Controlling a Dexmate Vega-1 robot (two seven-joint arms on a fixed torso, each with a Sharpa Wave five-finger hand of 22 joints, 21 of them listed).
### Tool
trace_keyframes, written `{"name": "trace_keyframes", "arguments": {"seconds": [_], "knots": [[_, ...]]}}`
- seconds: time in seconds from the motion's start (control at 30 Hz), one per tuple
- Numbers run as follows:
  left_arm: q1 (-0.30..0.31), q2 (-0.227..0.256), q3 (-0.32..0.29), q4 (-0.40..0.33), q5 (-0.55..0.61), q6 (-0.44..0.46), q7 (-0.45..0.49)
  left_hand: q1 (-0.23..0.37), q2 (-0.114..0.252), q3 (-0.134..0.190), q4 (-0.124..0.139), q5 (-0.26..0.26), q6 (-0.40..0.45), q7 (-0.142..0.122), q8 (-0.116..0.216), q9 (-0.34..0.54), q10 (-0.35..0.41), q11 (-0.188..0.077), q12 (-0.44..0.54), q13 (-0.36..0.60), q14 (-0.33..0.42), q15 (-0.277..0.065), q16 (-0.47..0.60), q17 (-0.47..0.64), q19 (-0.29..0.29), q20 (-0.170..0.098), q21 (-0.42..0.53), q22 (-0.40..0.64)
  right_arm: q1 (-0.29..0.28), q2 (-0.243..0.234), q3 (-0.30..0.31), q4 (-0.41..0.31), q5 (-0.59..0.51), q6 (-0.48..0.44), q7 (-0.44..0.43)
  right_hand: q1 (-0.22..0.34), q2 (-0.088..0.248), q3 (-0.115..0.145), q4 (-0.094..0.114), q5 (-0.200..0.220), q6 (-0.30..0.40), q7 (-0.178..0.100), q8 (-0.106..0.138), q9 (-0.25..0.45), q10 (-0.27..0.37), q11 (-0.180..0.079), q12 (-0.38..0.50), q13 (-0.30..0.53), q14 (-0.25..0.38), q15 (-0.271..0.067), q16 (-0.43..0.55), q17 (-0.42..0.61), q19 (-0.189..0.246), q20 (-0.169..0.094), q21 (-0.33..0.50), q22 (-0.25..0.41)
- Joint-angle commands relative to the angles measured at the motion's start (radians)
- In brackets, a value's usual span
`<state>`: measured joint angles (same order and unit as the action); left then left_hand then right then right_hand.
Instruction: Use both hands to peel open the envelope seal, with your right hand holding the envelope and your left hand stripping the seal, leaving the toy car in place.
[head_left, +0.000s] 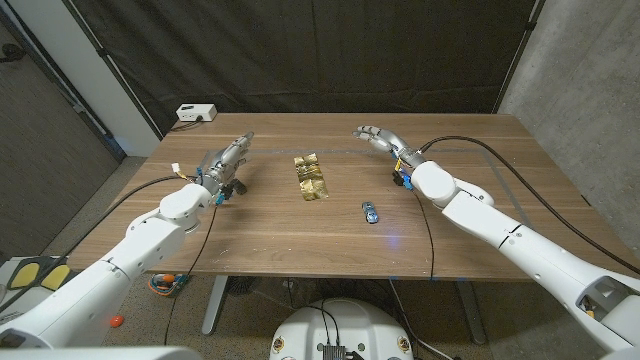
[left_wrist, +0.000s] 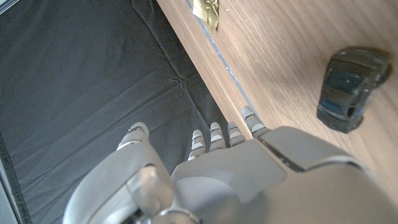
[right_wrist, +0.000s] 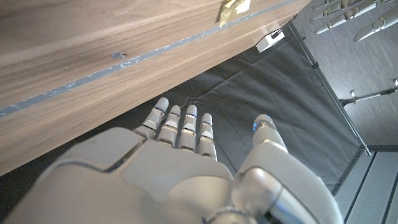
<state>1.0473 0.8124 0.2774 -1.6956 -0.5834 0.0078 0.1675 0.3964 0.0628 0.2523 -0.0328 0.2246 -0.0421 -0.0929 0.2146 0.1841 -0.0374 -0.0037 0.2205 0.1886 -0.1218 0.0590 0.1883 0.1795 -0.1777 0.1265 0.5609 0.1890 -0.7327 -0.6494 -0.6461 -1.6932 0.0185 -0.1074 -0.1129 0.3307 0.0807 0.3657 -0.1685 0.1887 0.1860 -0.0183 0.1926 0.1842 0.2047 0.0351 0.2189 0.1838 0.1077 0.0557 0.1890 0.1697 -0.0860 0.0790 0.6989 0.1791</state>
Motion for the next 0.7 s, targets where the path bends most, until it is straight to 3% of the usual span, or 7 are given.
{"name": "trace_keyframes", "arguments": {"seconds": [0.03, 0.4, 0.7], "knots": [[0.047, 0.059, -0.025, -0.071, 0.045, 0.061, 0.057, 0.032, -0.009, 0.004, -0.021, -0.012, -0.005, -0.005, -0.005, 0.006, -0.021, 0.001, -0.01, 0.004, -0.019, 0.002, -0.003, 0.002, -0.087, 0.0, -0.009, 0.002, 0.059, 0.026, -0.059, 0.016, -0.082, -0.041, 0.033, 0.027, -0.009, 0.002, -0.01, 0.0, 0.001, -0.002, 0.005, 0.001, 0.003, -0.009, 0.002, 0.005, 0.012, 0.001, 0.004, 0.004, 0.002, 0.018, -0.003, 0.001], [0.072, 0.073, -0.044, -0.089, 0.06, 0.073, 0.074, 0.061, -0.025, 0.005, -0.046, -0.023, 0.029, 0.003, 0.005, 0.006, -0.026, 0.009, -0.011, 0.005, -0.024, 0.008, -0.001, 0.003, -0.091, 0.006, -0.016, 0.004, 0.116, 0.063, -0.117, 0.04, -0.163, -0.086, 0.054, 0.069, -0.028, 0.007, -0.016, -0.004, 0.006, -0.001, 0.01, 0.002, 0.001, -0.014, 0.001, 0.006, 0.029, -0.003, 0.007, 0.004, 0.019, 0.027, -0.007, 0.001], [0.07, 0.072, -0.044, -0.087, 0.062, 0.078, 0.065, 0.08, -0.025, 0.009, -0.057, -0.029, 0.045, 0.015, 0.007, 0.007, -0.026, 0.016, -0.01, 0.006, -0.027, 0.016, 0.001, 0.004, -0.089, 0.013, -0.019, 0.006, 0.154, 0.087, -0.152, 0.067, -0.209, -0.101, 0.076, 0.126, -0.044, 0.016, -0.018, -0.001, 0.014, -0.002, 0.013, 0.003, 0.014, -0.023, 0.006, 0.007, 0.058, -0.02, 0.012, 0.006, 0.045, 0.018, -0.009, 0.003]]}}
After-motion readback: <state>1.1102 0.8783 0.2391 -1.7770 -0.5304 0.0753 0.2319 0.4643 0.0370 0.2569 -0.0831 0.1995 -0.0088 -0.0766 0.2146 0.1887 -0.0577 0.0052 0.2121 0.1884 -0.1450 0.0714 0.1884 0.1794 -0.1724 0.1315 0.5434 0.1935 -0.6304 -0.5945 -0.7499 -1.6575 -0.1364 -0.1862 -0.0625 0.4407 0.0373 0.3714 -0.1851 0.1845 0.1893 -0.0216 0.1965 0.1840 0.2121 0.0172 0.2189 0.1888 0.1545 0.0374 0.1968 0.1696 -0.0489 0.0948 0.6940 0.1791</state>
